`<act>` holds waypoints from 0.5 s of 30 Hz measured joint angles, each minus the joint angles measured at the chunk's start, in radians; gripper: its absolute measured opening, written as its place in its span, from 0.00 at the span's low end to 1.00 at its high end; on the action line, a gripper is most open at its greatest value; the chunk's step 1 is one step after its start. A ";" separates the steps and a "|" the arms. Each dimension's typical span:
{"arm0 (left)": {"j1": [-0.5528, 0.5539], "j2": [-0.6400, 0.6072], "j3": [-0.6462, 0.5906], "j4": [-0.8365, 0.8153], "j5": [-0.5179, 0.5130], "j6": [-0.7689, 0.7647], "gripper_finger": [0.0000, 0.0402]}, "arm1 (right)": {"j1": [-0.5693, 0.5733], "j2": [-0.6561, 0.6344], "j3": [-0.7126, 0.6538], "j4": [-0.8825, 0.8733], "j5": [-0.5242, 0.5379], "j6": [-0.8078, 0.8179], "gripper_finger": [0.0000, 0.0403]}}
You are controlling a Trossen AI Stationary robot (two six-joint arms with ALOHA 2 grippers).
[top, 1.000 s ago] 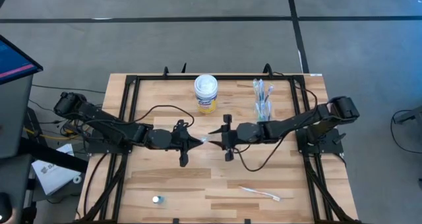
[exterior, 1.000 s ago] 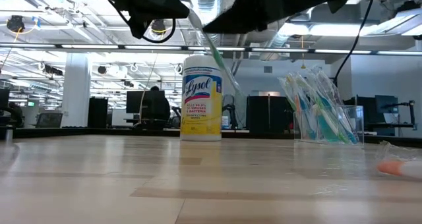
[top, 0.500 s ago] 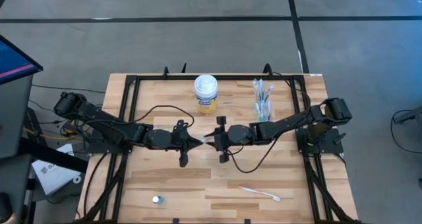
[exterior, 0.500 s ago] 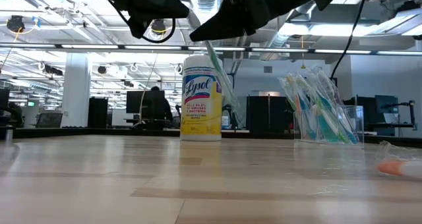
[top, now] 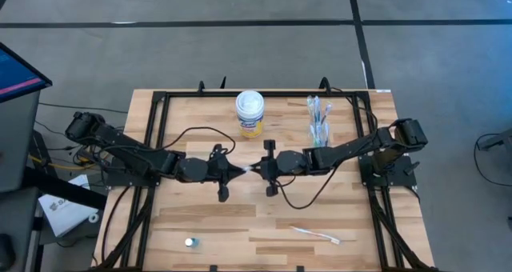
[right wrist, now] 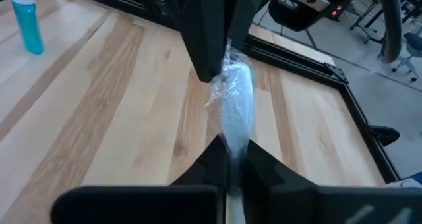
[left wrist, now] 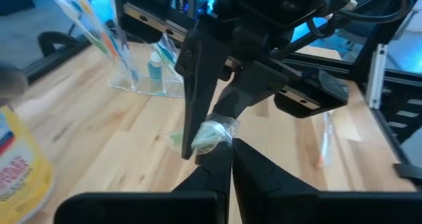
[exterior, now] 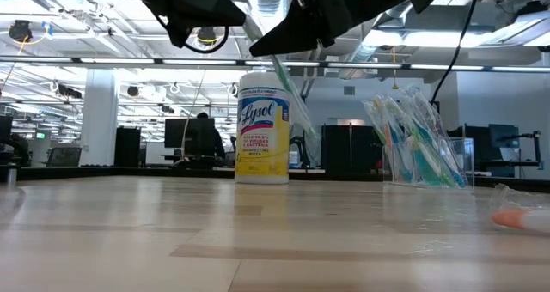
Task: Pick & Place toothbrushing station
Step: Put the green toothbrush into the transparent organizer
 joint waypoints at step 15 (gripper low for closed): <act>-0.007 -0.007 0.000 0.003 -0.059 0.023 0.17 | 0.004 -0.002 -0.013 -0.008 -0.010 0.058 0.01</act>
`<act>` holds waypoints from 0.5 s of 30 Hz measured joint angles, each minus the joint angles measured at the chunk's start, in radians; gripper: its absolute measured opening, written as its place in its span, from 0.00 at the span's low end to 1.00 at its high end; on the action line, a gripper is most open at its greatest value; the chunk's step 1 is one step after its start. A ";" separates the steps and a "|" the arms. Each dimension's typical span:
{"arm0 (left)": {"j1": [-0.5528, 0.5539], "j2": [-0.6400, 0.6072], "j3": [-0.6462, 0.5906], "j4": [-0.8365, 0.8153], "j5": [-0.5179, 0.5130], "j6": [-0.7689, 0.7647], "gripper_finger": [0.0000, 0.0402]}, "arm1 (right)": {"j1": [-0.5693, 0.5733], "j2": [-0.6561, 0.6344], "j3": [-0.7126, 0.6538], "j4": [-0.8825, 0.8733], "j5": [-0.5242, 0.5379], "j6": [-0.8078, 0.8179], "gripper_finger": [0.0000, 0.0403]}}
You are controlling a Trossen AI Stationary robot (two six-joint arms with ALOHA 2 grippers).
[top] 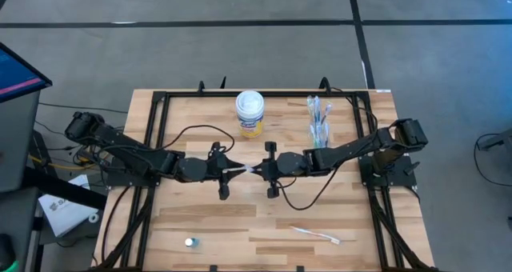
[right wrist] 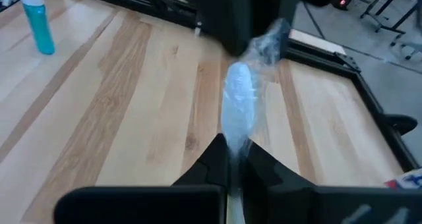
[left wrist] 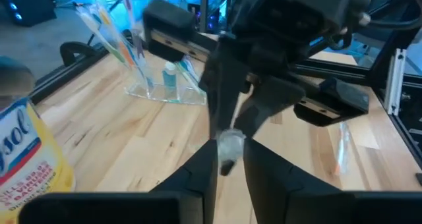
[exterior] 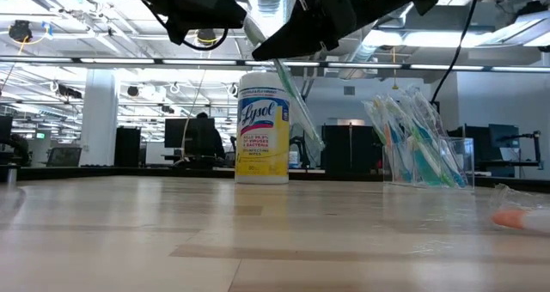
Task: Pick & Place toothbrushing station
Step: Put the green toothbrush into the transparent organizer
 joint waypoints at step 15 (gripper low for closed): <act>-0.022 -0.002 0.000 -0.002 -0.046 0.022 0.18 | 0.047 -0.088 -0.033 -0.061 0.085 0.056 0.01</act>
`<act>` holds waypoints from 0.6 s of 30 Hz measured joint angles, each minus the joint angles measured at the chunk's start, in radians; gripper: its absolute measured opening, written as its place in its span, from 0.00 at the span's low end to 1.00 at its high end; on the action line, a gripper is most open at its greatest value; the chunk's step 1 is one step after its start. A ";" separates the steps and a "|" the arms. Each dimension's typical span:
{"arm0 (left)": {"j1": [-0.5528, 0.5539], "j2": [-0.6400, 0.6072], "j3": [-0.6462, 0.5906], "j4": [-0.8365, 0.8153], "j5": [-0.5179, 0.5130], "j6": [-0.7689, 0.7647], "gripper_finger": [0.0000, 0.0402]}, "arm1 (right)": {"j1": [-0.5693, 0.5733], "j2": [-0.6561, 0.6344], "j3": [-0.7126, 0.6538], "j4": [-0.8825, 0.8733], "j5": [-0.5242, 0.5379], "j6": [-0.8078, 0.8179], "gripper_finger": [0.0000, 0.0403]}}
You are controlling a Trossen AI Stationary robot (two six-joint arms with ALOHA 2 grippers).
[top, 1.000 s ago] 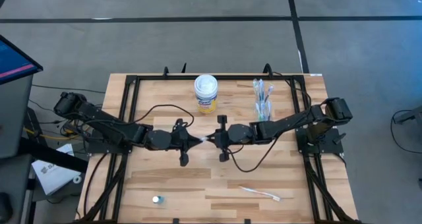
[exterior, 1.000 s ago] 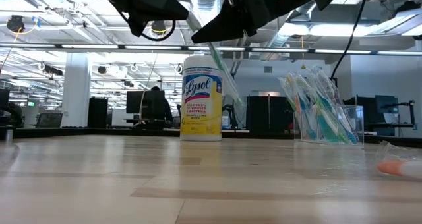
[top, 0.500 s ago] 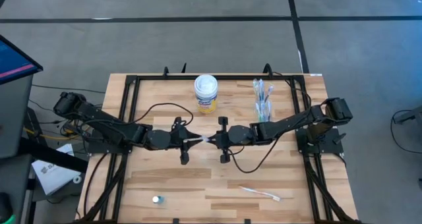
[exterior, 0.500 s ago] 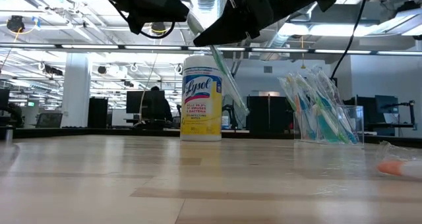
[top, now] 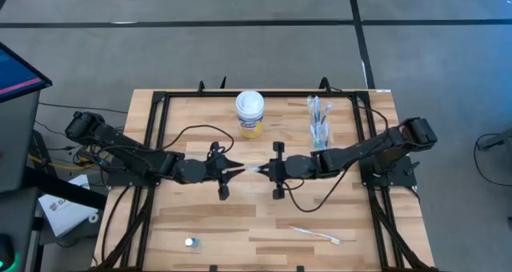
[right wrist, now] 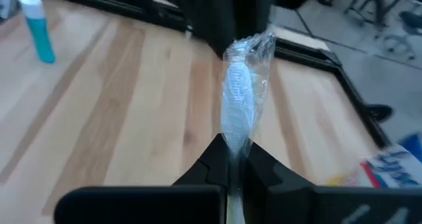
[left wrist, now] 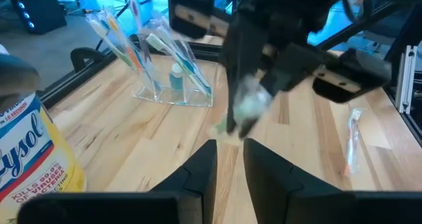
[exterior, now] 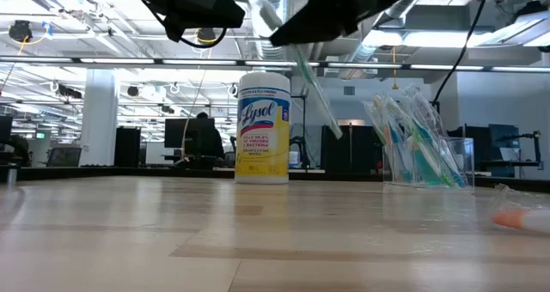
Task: Pick & Place toothbrushing station
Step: Put the green toothbrush into the transparent organizer
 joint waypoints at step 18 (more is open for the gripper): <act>-0.013 0.000 -0.002 0.001 0.003 -0.003 0.16 | 0.121 -0.376 -0.266 0.077 0.263 0.076 0.01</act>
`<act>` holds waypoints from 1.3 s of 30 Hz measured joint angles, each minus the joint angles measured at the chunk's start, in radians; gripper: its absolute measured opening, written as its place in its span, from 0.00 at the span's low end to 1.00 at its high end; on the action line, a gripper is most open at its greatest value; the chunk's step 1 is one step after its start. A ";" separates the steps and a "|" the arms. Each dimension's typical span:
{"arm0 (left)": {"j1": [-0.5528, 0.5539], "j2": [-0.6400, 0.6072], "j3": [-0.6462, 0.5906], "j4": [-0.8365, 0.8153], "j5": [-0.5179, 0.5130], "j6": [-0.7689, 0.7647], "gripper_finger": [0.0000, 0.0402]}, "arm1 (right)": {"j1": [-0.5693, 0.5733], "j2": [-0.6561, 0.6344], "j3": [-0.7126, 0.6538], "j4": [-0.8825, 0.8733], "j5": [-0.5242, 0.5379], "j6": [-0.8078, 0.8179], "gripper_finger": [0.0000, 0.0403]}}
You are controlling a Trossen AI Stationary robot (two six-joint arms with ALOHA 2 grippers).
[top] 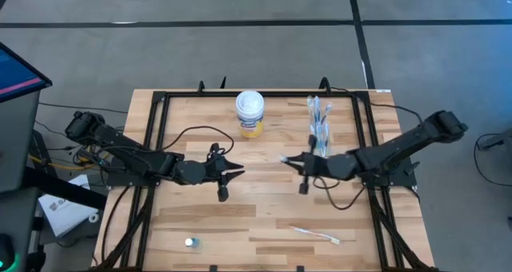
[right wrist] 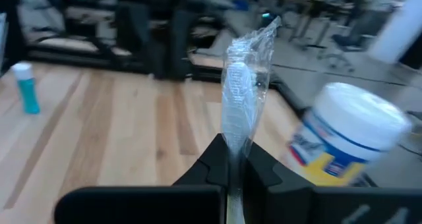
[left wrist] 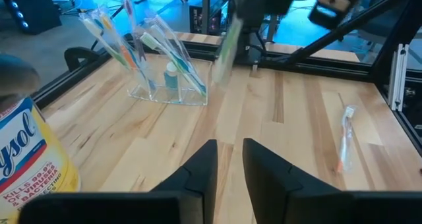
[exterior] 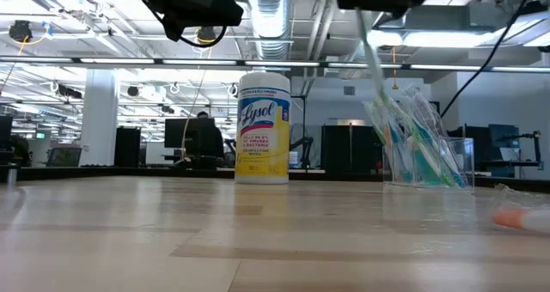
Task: Pick & Place toothbrushing station
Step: Put the green toothbrush into the transparent organizer
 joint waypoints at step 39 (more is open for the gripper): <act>-0.015 0.000 -0.001 0.000 -0.001 -0.027 0.17 | 0.114 -0.363 -0.186 -0.359 0.548 0.376 0.01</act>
